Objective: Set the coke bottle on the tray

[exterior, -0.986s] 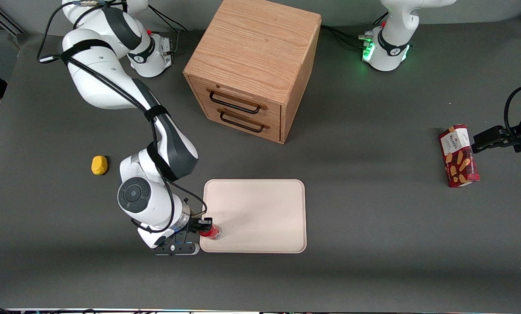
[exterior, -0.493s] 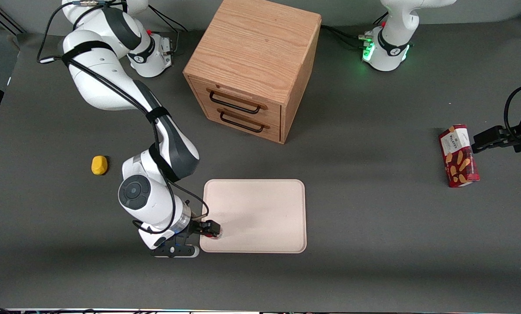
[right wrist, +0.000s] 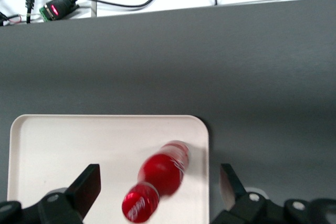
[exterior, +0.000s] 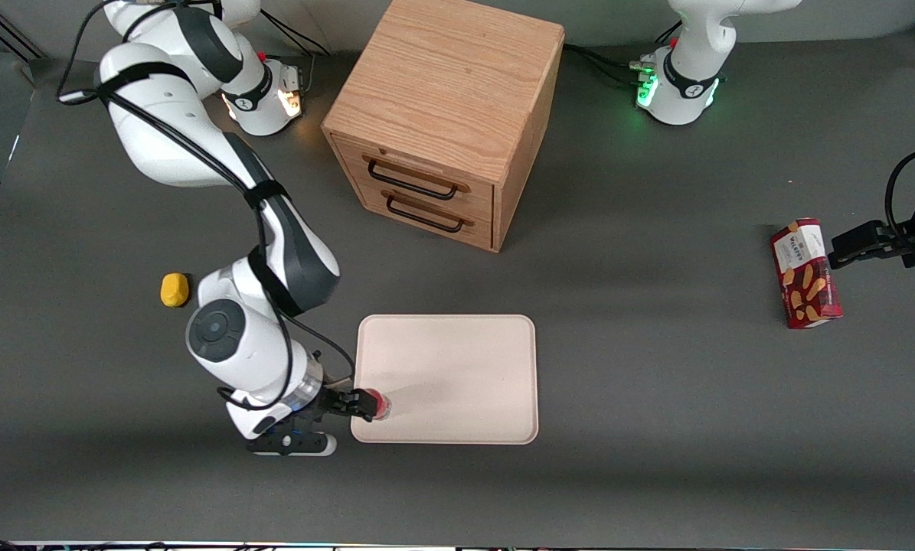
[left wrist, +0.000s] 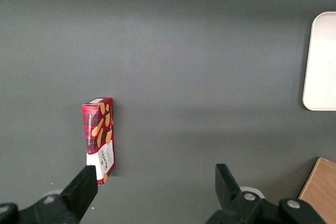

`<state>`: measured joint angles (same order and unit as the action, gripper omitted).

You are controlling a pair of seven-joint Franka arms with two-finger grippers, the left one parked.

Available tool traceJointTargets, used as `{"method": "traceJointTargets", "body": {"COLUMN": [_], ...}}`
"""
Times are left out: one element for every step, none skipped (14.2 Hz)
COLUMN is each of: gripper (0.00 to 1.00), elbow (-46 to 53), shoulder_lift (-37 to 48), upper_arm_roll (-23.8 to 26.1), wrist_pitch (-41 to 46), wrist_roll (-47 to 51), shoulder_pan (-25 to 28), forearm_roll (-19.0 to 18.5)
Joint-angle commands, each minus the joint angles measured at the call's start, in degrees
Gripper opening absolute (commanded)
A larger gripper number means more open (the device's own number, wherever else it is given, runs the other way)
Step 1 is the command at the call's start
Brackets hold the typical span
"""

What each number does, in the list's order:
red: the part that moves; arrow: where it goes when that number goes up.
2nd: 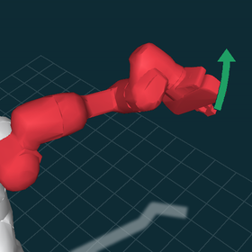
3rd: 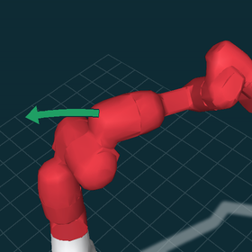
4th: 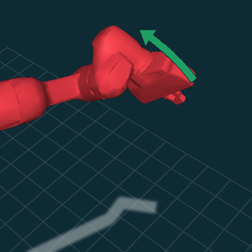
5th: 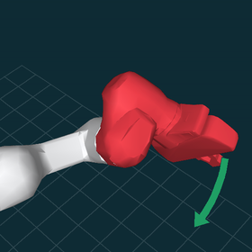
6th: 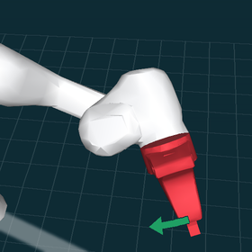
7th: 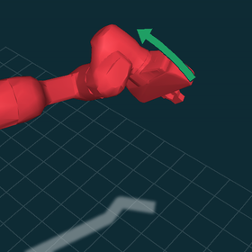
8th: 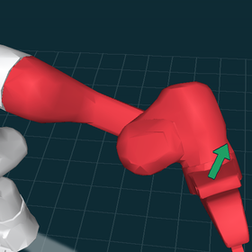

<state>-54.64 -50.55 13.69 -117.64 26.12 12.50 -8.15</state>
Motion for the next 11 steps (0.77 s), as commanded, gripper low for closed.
{"method": "traceJointTargets", "body": {"gripper": [1.00,1.00,1.00,1.00,1.00,1.00,1.00,1.00,1.00,1.00,1.00], "elbow": [-5.99,-8.62,-12.56,-17.90,-23.44,-28.19,-32.94,-37.60,-42.34,-46.39,-49.22], "shoulder_lift": [10.61,14.56,18.86,24.04,29.31,34.06,38.72,43.38,47.95,52.18,55.44], "upper_arm_roll": [-0.68,-1.82,-3.48,-6.19,-8.83,-10.60,-11.57,-12.45,-12.98,-14.03,-15.87], "wrist_pitch": [8.72,10.66,11.63,11.56,11.30,11.38,11.38,11.47,11.38,11.47,11.90], "wrist_roll": [-0.10,-0.37,-0.37,-0.46,-1.33,-3.25,-4.23,-4.32,-4.32,-4.50,-5.72], "shoulder_pan": [-1.86,-2.30,-2.39,-2.48,-2.39,-2.30,-2.30,-2.22,-2.21,-2.30,-2.13], "forearm_roll": [-0.73,-0.56,1.10,4.42,8.37,9.98,10.25,10.26,10.26,10.26,10.26]}}
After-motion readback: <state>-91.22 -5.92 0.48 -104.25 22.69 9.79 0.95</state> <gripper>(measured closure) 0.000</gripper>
